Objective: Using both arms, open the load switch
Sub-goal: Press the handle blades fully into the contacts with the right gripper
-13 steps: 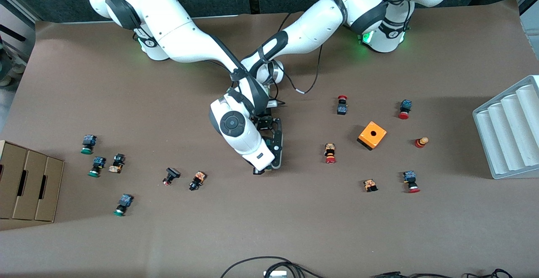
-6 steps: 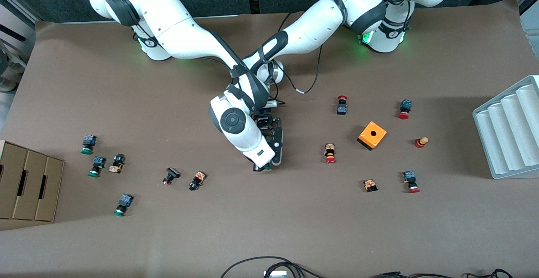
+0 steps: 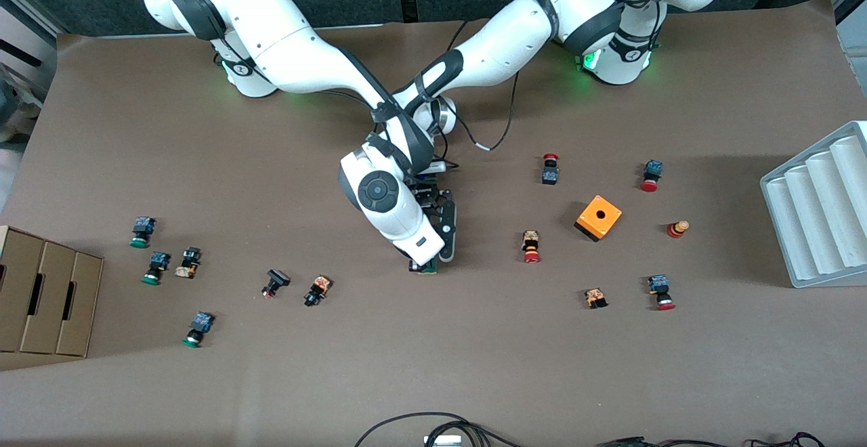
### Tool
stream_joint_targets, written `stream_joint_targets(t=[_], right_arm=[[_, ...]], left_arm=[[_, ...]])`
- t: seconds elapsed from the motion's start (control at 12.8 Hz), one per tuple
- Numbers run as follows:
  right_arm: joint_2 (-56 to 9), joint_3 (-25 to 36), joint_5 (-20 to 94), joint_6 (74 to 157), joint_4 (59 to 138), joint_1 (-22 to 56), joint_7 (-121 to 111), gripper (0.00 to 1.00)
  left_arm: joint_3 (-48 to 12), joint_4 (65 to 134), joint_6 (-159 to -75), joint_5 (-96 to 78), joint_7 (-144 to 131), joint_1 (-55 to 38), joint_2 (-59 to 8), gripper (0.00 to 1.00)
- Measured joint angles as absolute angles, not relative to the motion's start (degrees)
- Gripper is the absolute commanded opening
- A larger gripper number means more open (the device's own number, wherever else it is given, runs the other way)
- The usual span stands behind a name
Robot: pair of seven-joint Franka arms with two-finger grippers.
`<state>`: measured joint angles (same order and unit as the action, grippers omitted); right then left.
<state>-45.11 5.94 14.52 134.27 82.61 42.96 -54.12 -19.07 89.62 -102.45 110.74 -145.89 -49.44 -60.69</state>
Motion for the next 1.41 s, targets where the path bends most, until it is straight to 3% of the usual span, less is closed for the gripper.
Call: stream_joint_targets(t=[1.41], right_arm=[[-42.7,6.0,14.2,134.3,85.8,43.5,-54.4,0.37]], left_arm=[[-19.1,89.8,-101.9,110.7,-145.9,-49.7,-60.7,0.75]])
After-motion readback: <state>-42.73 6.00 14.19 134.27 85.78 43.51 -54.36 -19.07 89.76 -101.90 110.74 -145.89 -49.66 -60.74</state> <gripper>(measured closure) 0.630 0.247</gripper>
